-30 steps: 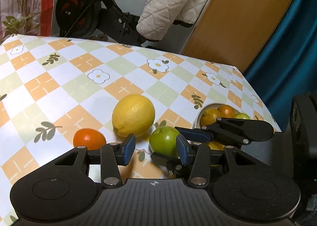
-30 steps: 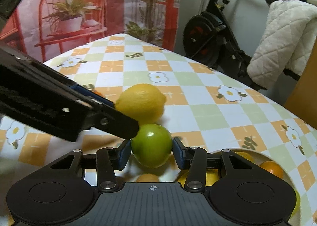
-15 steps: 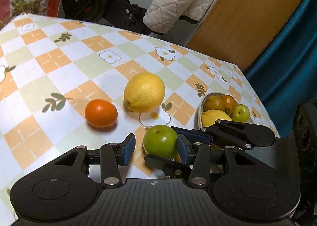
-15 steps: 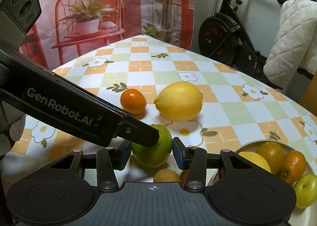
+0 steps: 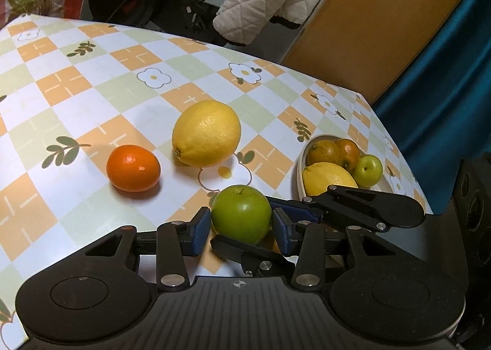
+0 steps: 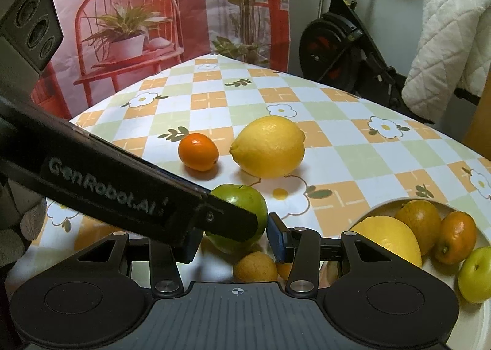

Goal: Organize fruits
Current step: 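Carry the green apple with the left gripper toward the plate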

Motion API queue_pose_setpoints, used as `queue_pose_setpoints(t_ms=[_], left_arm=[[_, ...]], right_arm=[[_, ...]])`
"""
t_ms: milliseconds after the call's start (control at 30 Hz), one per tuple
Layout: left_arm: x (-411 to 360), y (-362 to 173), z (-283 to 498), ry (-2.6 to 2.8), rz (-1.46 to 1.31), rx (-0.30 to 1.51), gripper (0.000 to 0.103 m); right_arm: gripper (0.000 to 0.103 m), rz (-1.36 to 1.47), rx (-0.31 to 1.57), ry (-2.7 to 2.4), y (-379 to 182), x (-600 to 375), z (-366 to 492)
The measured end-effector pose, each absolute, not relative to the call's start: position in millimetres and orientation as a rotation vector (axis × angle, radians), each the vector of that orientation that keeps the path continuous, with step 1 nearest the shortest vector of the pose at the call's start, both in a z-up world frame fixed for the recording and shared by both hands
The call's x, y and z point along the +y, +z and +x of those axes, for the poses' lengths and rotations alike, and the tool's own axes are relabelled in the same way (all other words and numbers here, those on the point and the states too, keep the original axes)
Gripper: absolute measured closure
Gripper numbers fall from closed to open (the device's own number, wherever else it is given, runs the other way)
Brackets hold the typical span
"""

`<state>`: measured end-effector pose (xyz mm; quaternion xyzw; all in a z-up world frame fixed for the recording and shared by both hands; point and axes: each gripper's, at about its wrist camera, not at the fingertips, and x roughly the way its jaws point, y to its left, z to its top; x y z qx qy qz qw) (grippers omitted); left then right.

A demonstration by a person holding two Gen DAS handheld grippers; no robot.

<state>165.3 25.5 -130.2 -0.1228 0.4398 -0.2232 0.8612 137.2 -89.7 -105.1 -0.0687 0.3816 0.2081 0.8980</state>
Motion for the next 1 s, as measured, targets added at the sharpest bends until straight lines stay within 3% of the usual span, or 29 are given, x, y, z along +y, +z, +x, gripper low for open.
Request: queue_pose_setpoints(t_ms=[400, 1000], left_arm=[[9, -100, 153, -0.495, -0.207, 0.845, 0.057], [-76, -64, 146, -0.588, -0.065, 0.794, 0.057]], right_arm=[[0.062, -0.090, 0.692, 0.396, -82, -105, 118], [0.062, -0.013, 0.567, 0.258, -58, -177, 86]])
